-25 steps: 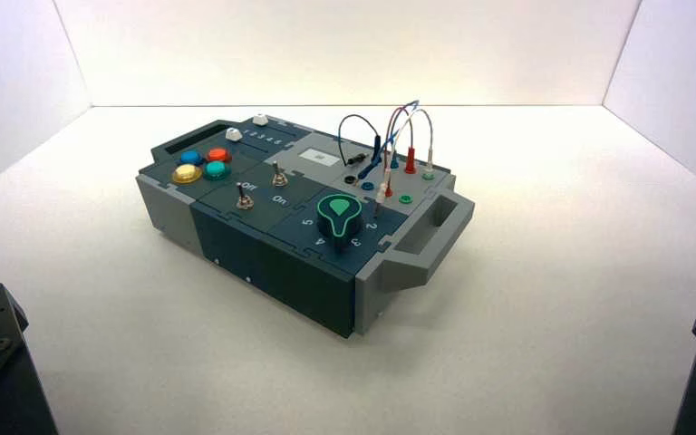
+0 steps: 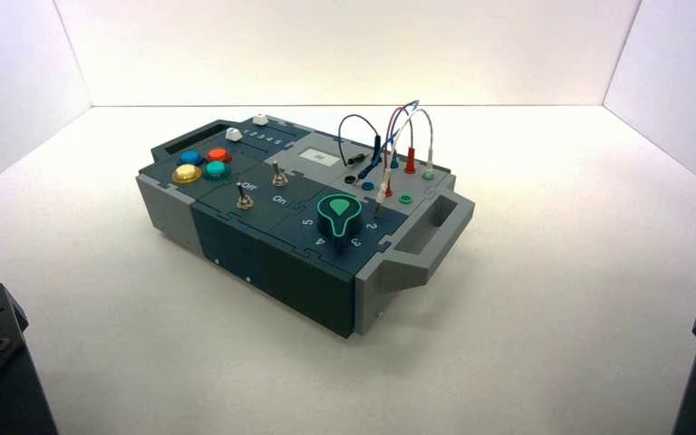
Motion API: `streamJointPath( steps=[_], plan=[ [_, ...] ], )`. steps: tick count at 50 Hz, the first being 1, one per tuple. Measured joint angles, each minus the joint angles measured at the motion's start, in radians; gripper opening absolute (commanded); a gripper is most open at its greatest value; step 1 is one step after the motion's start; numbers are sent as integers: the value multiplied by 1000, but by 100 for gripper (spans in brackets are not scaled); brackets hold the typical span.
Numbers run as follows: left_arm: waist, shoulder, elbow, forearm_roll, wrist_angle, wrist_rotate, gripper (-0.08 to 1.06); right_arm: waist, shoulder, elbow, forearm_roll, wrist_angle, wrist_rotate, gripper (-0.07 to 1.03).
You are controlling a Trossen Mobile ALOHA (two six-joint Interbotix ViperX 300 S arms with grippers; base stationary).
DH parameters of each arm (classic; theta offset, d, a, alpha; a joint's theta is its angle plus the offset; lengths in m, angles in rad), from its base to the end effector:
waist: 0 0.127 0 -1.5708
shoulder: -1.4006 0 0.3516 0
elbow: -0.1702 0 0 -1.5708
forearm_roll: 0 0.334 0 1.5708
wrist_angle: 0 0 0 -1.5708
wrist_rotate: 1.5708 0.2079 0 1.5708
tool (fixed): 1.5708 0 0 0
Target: Move the box to the right.
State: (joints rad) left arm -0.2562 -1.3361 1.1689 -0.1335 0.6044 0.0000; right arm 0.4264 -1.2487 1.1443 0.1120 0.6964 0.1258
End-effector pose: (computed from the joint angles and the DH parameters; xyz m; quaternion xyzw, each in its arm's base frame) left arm 0.1840 -0.0645 0.2341 -0.0336 0.2225 -0.1493 0.9628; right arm 0.1712 0.0941 0.2128 0.0472 0.3090 0.2044 0.9276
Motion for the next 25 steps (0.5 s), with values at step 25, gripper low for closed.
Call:
streamJointPath(
  steps=[25],
  plan=[
    [6,426,-91,2,29,-15,-3,129,181,-38,107,58,0,-2]
  ],
)
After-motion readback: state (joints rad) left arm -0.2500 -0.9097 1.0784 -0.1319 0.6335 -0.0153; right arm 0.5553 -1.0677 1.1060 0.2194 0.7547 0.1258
